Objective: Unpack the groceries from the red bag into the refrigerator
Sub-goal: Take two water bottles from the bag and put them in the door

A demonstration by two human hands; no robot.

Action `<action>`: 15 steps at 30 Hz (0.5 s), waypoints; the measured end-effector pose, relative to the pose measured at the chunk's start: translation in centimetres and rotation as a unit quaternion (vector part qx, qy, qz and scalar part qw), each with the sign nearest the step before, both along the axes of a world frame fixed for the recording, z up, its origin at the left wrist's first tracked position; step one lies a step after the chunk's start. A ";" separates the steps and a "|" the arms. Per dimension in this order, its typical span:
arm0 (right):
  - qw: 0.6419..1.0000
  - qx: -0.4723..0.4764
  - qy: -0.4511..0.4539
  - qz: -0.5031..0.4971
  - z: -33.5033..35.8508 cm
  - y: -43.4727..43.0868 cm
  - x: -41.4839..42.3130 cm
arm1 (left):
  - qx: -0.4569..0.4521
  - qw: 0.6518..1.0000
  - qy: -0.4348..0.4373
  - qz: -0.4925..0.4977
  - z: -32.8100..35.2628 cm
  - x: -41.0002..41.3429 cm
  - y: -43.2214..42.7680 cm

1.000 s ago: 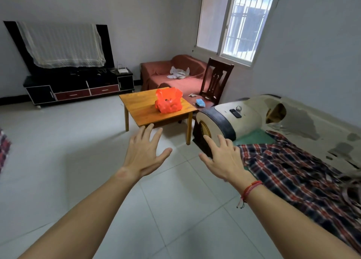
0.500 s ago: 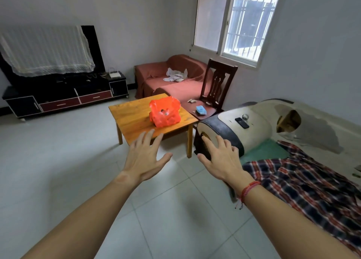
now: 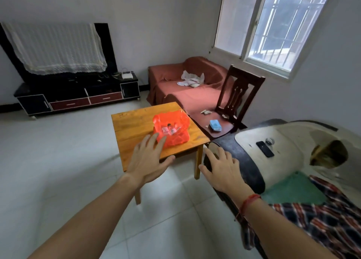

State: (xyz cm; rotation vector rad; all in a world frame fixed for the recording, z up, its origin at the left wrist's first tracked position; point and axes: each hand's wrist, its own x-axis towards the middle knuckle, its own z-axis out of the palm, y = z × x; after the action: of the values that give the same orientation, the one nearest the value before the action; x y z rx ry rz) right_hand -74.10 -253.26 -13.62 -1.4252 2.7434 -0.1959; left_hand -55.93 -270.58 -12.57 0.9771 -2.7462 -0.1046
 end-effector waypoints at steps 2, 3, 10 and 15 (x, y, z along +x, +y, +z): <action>1.000 0.007 0.000 0.010 -0.4 -2.1 -1.8 | 0.008 1.000 0.001 0.010 -0.5 -1.7 -1.9; 1.000 0.010 -0.001 0.013 -0.6 -3.2 -2.7 | 0.011 1.000 0.001 0.015 -0.8 -2.5 -2.8; 0.999 0.029 -0.003 0.031 -2.7 -11.0 -8.6 | 0.034 0.999 -0.019 0.029 -3.8 -7.6 -10.3; 0.999 0.045 -0.008 0.030 -4.4 -17.9 -12.8 | 0.033 0.999 -0.020 0.028 -6.6 -11.8 -17.2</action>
State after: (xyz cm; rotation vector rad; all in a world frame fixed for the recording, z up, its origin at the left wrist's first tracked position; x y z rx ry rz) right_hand -86.86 -271.12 -17.98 -1.4726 2.6565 -0.0795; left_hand -67.71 -287.77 -19.19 1.0827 -2.7653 -0.1702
